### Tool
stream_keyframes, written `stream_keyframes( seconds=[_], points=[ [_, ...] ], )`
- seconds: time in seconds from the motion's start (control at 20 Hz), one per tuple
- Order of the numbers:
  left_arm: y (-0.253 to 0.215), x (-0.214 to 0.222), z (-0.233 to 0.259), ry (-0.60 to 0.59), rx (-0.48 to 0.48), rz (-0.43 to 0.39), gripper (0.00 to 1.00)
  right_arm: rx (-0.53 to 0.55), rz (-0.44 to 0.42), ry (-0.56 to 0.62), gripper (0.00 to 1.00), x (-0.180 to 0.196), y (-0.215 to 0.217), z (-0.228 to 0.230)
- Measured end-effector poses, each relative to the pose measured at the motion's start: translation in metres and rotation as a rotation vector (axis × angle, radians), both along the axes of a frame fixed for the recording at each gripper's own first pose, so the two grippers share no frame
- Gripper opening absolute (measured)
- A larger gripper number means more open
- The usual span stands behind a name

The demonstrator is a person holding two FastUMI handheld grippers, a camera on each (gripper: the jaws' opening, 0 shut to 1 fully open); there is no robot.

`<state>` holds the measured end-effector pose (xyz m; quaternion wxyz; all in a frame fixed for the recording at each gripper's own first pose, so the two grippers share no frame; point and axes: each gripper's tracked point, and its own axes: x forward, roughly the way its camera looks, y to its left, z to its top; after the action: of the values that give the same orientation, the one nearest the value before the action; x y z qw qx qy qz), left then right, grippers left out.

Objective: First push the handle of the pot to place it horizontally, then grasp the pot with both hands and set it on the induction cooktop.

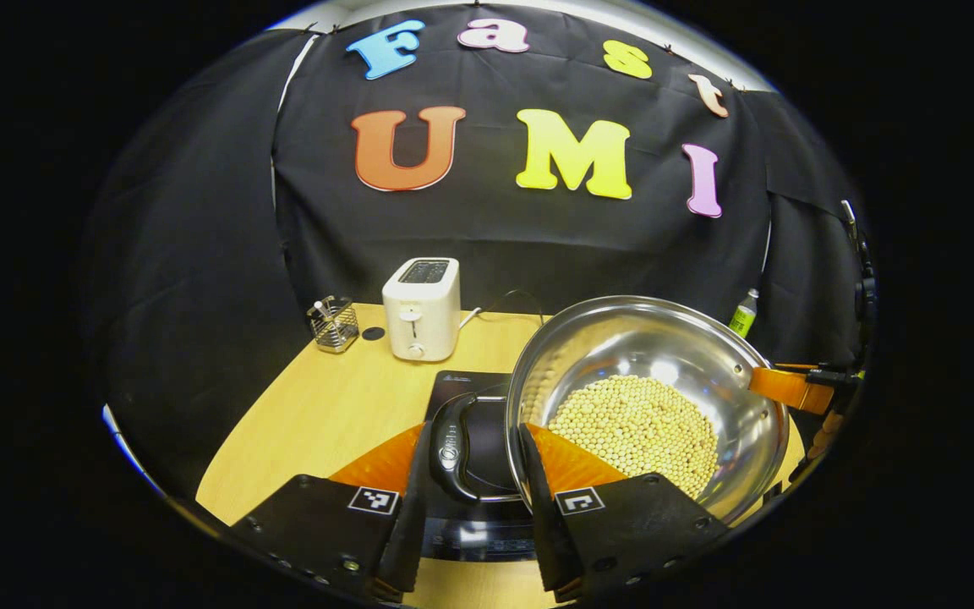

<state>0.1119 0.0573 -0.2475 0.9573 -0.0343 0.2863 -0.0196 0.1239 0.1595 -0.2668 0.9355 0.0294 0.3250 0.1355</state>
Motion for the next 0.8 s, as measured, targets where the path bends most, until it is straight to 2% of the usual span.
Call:
stream_keyframes(
  seconds=[0.4, 0.8],
  points=[
    [0.051, 0.044, -0.045, 0.058, -0.007, 0.035, 0.52, 0.006, 0.026, 0.093, 0.61, 0.037, 0.063, -0.041],
    [0.059, 0.083, -0.092, 0.123, -0.02, 0.038, 0.53, -0.02, 0.031, 0.135, 0.6, 0.074, 0.091, -0.09]
  ],
)
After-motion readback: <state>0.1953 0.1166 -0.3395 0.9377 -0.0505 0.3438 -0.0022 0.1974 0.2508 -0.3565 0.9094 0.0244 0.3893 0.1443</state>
